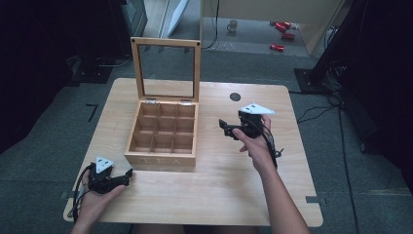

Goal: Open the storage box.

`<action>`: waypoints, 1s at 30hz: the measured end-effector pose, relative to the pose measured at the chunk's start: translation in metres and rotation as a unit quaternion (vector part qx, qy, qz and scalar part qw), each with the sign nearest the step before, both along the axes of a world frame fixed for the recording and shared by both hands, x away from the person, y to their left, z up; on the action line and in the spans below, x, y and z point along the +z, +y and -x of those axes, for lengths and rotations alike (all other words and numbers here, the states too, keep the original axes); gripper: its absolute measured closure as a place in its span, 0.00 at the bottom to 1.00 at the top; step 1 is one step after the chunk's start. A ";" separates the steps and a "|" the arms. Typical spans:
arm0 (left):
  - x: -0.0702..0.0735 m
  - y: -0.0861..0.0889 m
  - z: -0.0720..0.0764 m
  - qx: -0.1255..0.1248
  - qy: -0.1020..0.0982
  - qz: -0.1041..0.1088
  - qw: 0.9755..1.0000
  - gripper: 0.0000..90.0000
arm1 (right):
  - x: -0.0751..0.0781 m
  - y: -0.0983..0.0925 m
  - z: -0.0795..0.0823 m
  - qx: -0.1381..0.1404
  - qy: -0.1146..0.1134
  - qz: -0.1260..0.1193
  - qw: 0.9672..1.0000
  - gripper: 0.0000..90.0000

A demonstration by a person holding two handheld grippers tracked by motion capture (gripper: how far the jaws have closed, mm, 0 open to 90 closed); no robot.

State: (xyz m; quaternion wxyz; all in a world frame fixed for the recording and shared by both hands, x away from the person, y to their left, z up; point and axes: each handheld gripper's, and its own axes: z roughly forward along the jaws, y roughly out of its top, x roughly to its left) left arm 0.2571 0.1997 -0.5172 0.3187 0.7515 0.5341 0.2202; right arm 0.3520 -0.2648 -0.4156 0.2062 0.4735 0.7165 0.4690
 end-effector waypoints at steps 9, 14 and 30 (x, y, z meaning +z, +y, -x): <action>0.000 -0.001 0.000 0.002 -0.001 -0.004 1.000 0.19 | -0.013 -0.034 0.027 -0.021 0.004 0.003 1.000 0.16; 0.000 -0.001 0.000 0.002 -0.001 -0.006 1.000 0.19 | -0.024 -0.057 0.046 -0.038 0.010 -0.002 0.999 0.16; 0.000 -0.002 0.001 0.005 -0.002 -0.007 1.000 0.19 | -0.071 -0.113 0.091 -0.095 0.051 -0.001 0.994 0.16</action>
